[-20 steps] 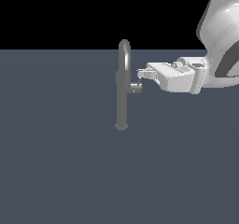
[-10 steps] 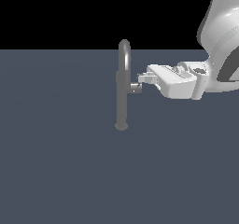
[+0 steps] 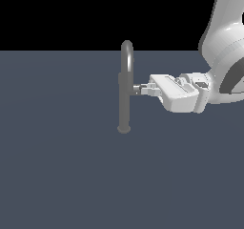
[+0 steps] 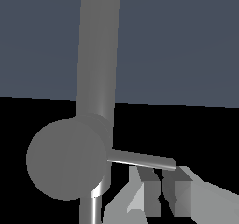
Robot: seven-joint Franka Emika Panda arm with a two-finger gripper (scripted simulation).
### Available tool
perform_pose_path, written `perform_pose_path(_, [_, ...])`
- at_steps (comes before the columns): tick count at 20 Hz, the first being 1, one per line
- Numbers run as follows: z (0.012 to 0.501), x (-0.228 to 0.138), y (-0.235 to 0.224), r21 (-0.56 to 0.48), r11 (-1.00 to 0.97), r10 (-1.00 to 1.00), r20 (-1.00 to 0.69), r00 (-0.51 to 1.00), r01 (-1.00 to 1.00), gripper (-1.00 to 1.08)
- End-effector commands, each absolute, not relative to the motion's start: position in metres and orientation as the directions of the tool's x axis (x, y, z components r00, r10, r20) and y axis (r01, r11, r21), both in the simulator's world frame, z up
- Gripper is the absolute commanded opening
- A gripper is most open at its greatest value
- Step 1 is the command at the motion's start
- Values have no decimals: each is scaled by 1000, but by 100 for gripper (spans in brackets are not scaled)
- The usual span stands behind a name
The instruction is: Turn on the faucet by rotating a designated handle.
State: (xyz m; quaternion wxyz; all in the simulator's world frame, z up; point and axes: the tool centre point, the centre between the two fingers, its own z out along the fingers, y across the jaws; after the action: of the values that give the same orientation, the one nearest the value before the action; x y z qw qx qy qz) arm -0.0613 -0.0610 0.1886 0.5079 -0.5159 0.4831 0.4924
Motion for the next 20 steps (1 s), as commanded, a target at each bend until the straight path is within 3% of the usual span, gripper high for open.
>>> perform_pose_path(1, [178, -61, -61, -38, -15, 1, -999, 38, -999, -100])
perform_pose_path(8, [137, -60, -61, -1, -10, 0, -1000, 1, -1000, -100])
perform_pose_path(9, [137, -60, -61, -1, -10, 0, -1000, 1, -1000, -100])
perform_pose_path(10, [175, -52, -62, -64, -23, 7, -998, 64, -998, -100])
perform_pose_path(20, [128, -40, -61, -10, -12, 1, -1000, 10, -1000, -100])
